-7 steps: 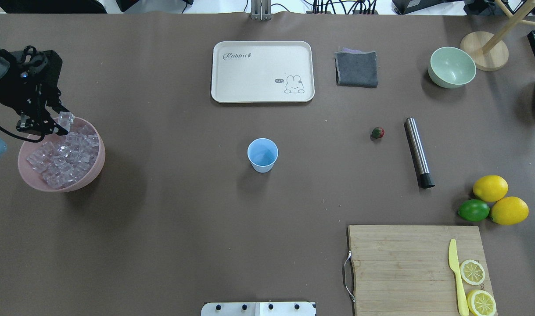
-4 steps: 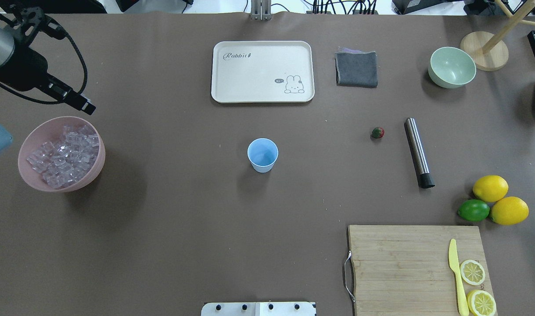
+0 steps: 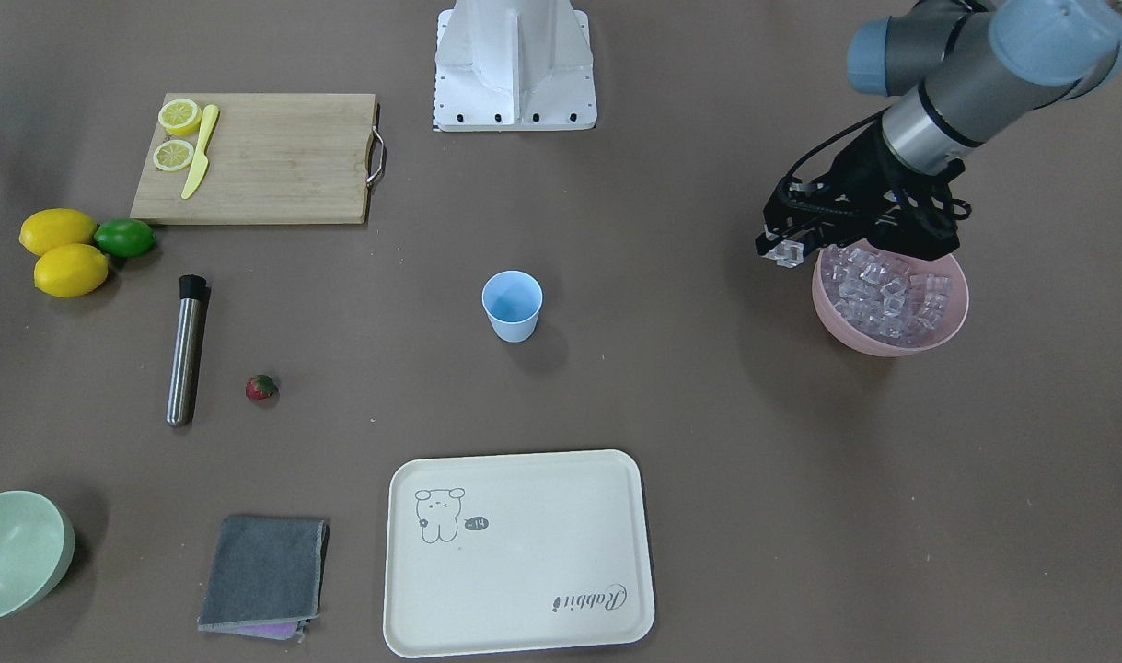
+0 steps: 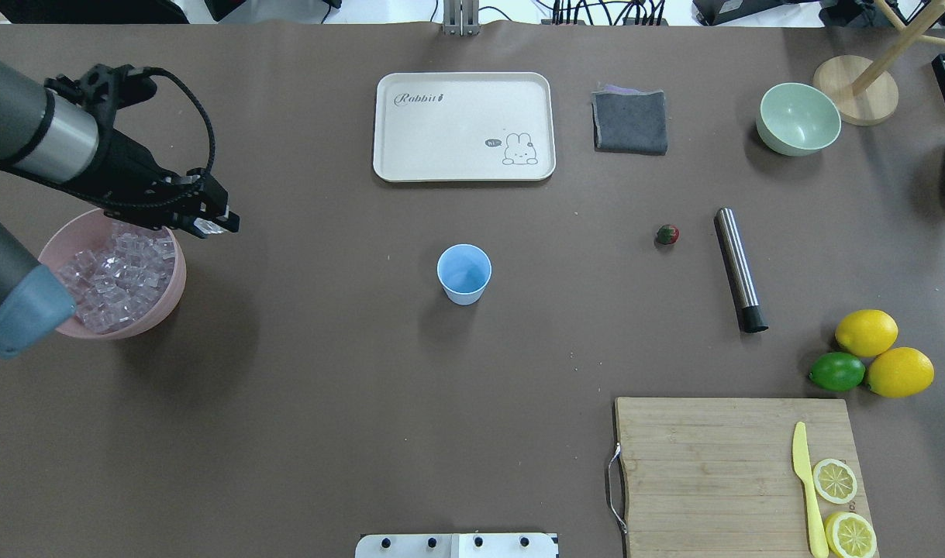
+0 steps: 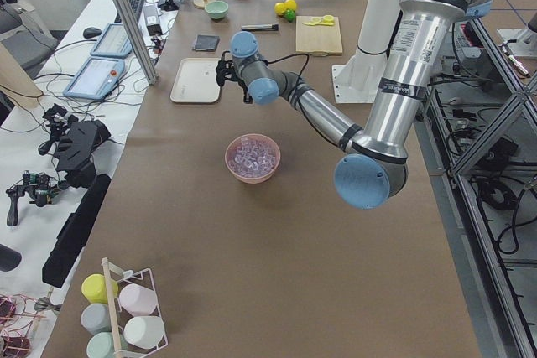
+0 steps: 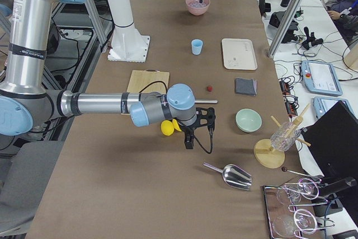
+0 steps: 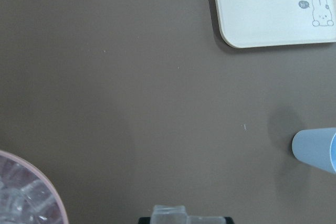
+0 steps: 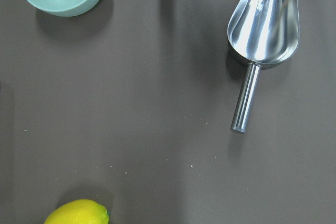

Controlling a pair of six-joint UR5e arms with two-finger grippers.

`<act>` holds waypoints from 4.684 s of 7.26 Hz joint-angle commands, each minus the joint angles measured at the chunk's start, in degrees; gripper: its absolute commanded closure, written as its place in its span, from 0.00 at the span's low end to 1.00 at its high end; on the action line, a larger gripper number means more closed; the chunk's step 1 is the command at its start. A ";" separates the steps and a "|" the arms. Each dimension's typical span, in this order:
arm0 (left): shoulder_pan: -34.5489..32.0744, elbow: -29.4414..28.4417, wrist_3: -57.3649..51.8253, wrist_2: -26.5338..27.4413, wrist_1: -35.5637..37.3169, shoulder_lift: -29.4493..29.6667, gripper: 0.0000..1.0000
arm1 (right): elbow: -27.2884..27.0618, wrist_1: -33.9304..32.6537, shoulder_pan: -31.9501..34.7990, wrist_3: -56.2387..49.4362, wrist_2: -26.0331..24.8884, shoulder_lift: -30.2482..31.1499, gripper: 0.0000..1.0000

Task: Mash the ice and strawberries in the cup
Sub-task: 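Lift the ice cube and carry it over the light-blue cup, then open the left gripper to drop the ice cube into the cup, then move the left gripper back over the pink bowl of ice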

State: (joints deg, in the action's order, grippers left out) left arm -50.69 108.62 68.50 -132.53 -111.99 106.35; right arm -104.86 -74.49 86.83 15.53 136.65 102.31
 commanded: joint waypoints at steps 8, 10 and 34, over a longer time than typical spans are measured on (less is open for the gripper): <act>19.31 -10.69 24.31 22.13 7.58 22.74 0.92 | 0.27 2.42 0.00 -0.23 -0.51 0.17 0.00; 19.32 -11.76 24.31 22.13 7.58 24.34 0.92 | 0.27 2.42 0.00 -0.23 -0.51 0.26 0.00; 12.82 5.88 -8.16 22.49 18.56 7.52 0.01 | 0.35 2.42 -0.08 -0.15 -0.51 0.78 0.00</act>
State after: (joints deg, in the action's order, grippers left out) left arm -36.09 110.68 65.76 -109.23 -95.19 118.68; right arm -104.54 -72.07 86.79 15.49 136.14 102.93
